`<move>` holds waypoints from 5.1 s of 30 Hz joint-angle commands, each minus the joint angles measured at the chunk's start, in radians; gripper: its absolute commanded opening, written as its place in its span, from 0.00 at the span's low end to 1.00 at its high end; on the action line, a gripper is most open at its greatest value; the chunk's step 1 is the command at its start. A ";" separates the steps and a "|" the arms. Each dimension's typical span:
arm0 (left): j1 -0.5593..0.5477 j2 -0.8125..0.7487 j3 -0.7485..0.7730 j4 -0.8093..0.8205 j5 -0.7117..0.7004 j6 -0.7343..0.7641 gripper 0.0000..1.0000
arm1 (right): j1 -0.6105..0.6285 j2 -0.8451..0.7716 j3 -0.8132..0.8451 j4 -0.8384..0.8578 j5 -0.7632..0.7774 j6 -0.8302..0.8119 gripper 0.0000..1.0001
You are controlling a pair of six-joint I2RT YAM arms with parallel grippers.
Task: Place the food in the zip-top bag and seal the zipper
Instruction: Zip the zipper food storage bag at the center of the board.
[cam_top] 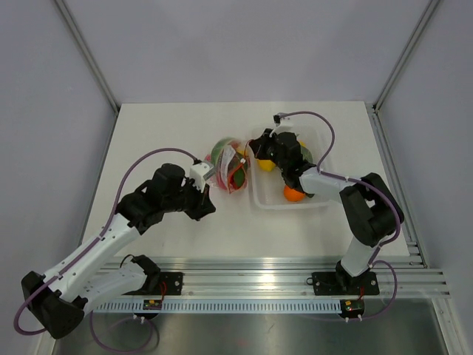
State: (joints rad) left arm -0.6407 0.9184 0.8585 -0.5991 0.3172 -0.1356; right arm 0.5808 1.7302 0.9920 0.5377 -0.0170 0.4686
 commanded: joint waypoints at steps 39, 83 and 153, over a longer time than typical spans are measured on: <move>-0.146 0.482 0.434 0.136 -0.604 0.286 0.38 | -0.030 -0.023 -0.003 0.111 -0.006 0.021 0.00; -0.152 0.835 0.652 0.125 -0.760 0.372 0.35 | -0.059 -0.001 0.050 0.028 -0.051 0.002 0.00; 0.001 0.528 0.390 0.041 -0.064 0.378 0.00 | -0.148 -0.297 -0.030 -0.280 -0.493 -0.536 0.66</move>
State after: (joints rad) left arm -0.6476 1.5036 1.2613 -0.5415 0.1112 0.2363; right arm 0.4381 1.5166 0.9600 0.3420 -0.4072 0.1387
